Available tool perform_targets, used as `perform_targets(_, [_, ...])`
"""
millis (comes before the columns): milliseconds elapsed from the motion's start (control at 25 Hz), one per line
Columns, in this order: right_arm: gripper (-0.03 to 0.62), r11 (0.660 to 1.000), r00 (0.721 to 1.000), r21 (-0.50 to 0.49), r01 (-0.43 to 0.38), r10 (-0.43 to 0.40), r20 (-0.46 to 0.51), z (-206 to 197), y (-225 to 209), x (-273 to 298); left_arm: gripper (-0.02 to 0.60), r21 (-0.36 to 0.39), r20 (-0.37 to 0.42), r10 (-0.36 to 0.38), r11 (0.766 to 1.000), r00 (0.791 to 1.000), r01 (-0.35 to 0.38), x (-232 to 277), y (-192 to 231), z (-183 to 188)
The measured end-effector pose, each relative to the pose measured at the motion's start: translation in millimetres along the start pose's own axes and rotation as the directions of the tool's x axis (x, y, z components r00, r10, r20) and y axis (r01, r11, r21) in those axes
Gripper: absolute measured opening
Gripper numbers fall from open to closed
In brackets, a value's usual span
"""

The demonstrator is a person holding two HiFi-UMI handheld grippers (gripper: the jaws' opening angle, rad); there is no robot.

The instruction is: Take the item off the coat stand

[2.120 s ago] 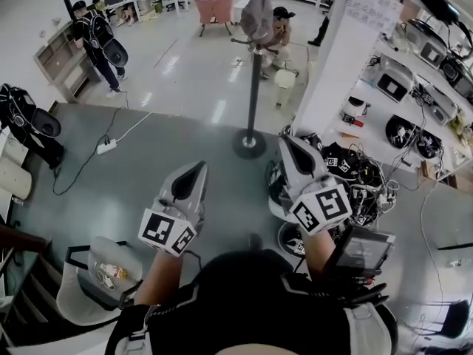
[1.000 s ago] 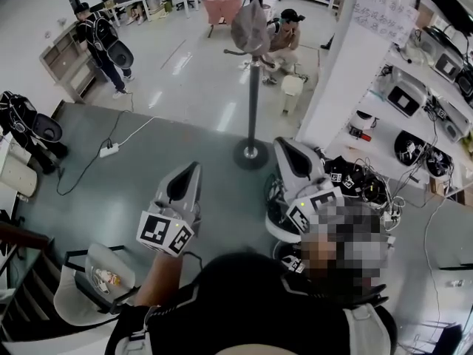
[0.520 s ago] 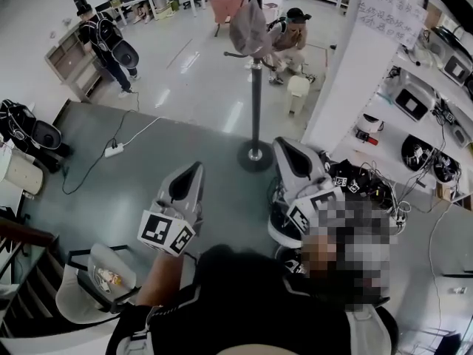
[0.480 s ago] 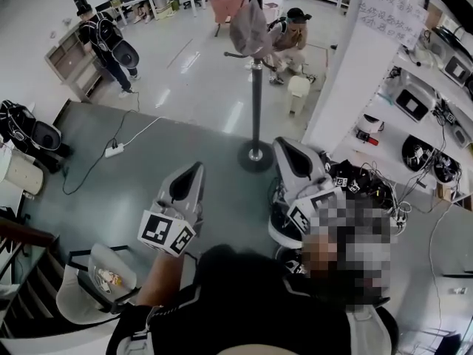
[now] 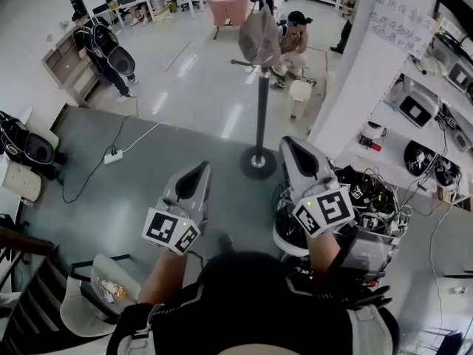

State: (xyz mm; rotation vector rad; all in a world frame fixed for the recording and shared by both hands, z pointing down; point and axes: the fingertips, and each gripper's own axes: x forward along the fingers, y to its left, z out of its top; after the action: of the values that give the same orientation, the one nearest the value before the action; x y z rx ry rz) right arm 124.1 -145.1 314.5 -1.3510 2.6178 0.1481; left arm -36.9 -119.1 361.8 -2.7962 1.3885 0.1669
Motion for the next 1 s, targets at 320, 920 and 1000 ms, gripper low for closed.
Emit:
perform_targets(320, [0.009, 1.0, 1.0, -0.013, 0.025, -0.025, -0.011, -7.1, 4.1, 44.5, 0.02, -0.008, 0.017, -0.025, 1.0, 1.0, 0.025, 11.0, 47.1, 4.2])
perform_targets(920, [0.039, 0.995, 0.996, -0.053, 0.088, -0.089, -0.018, -21.4, 9.5, 106.0, 0.02, -0.036, 0.037, -0.105, 0.994, 0.994, 0.106, 34.9, 111.2, -2.5])
perform_targets(1000, [0.064, 0.994, 0.995, -0.05, 0.094, -0.096, -0.022, -23.7, 10.3, 113.1, 0.02, -0.041, 0.038, -0.112, 0.993, 0.993, 0.113, 36.8, 118.9, -3.8])
